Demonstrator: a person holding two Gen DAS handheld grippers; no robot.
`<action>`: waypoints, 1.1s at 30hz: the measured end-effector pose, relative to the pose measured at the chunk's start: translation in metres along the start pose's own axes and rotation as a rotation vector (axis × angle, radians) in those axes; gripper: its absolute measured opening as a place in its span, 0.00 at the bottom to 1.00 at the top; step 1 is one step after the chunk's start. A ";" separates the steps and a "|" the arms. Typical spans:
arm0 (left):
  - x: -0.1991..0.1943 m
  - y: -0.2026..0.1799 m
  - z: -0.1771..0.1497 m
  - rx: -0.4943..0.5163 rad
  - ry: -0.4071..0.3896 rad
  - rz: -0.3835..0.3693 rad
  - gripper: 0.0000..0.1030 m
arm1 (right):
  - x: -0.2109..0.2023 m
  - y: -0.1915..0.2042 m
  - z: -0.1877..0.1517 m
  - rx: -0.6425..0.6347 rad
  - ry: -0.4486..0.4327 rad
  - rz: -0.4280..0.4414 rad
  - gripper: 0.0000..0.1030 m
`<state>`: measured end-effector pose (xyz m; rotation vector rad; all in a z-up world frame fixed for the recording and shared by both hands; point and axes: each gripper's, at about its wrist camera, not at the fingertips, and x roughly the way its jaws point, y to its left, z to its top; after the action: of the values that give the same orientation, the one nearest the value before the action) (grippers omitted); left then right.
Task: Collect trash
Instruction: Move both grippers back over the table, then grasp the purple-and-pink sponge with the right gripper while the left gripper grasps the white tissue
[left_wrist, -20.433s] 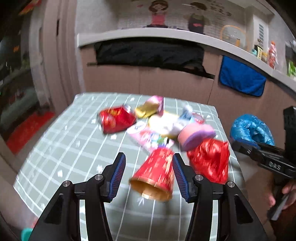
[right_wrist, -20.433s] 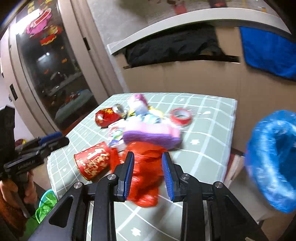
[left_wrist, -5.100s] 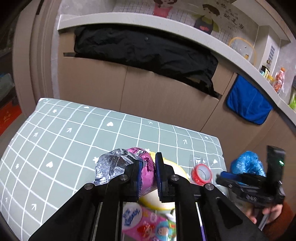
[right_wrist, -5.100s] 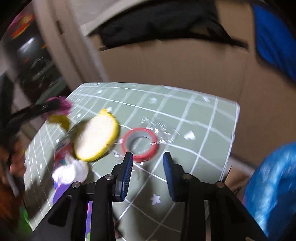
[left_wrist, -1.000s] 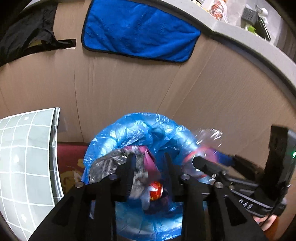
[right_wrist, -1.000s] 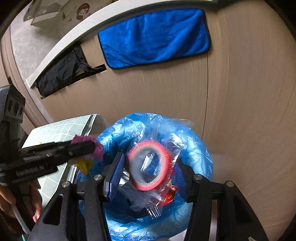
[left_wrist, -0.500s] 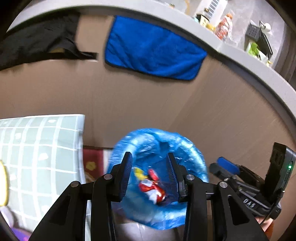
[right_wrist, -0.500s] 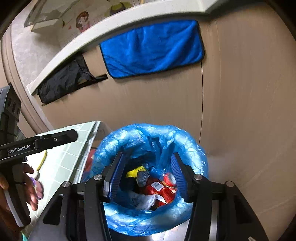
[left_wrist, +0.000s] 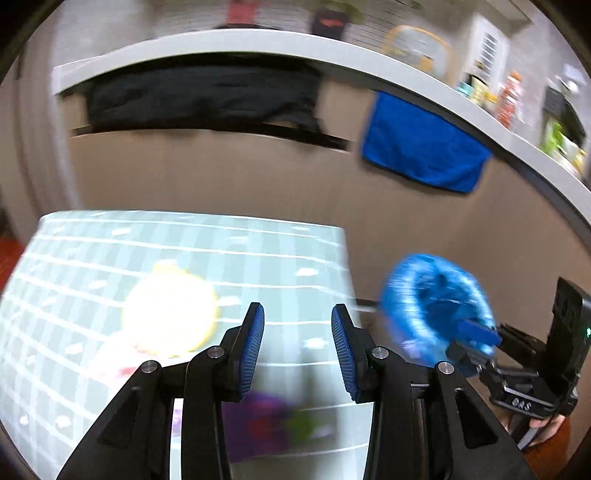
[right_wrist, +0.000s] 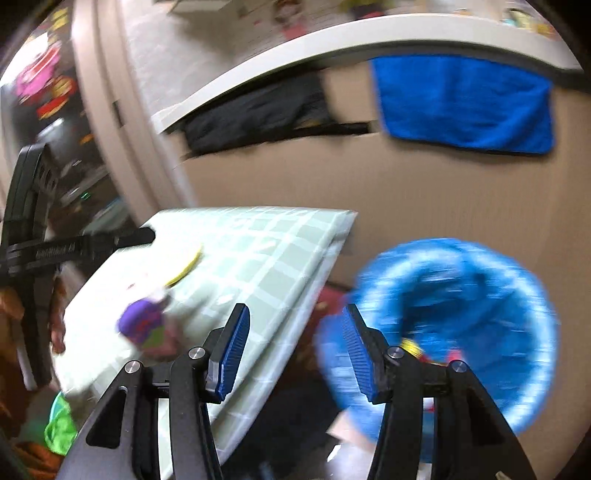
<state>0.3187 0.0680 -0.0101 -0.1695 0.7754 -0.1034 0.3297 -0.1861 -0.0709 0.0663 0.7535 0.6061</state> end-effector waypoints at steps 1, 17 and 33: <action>-0.006 0.014 -0.002 -0.018 -0.008 0.023 0.38 | 0.006 0.010 -0.001 -0.014 0.014 0.016 0.48; -0.032 0.144 -0.052 -0.217 0.010 0.121 0.38 | 0.119 0.160 -0.004 -0.412 0.270 0.284 0.47; -0.034 0.156 -0.067 -0.270 0.025 0.081 0.38 | 0.120 0.152 -0.021 -0.342 0.339 0.339 0.44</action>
<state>0.2521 0.2188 -0.0628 -0.3930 0.8181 0.0772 0.3091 0.0018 -0.1205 -0.2343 0.9641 1.0806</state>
